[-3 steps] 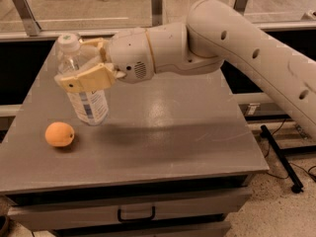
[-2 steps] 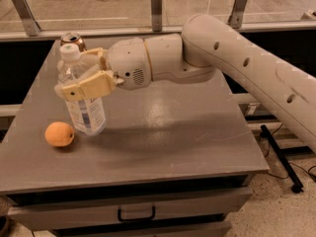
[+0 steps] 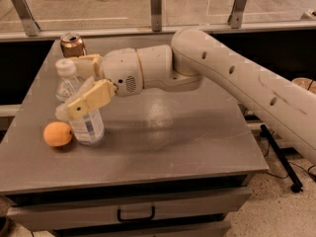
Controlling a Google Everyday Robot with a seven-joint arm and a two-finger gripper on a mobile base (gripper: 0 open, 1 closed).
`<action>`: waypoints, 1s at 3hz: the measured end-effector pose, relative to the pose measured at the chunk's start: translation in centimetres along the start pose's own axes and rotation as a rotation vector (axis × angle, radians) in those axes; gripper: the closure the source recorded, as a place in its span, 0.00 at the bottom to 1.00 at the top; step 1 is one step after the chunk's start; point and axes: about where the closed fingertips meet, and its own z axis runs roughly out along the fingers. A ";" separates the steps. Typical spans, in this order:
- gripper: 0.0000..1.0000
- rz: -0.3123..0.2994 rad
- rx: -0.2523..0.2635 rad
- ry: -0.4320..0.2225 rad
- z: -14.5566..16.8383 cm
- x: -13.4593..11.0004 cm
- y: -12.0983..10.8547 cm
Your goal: Move blue plastic bottle near orange
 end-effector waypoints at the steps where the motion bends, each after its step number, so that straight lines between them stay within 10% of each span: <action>1: 0.00 0.000 0.000 0.000 0.0 0.0 0.0; 3: 0.00 0.009 0.045 0.080 -3.8 0.1 -0.3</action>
Offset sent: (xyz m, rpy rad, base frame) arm 0.0082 -0.0192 0.0023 -0.0535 -0.0045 -0.0005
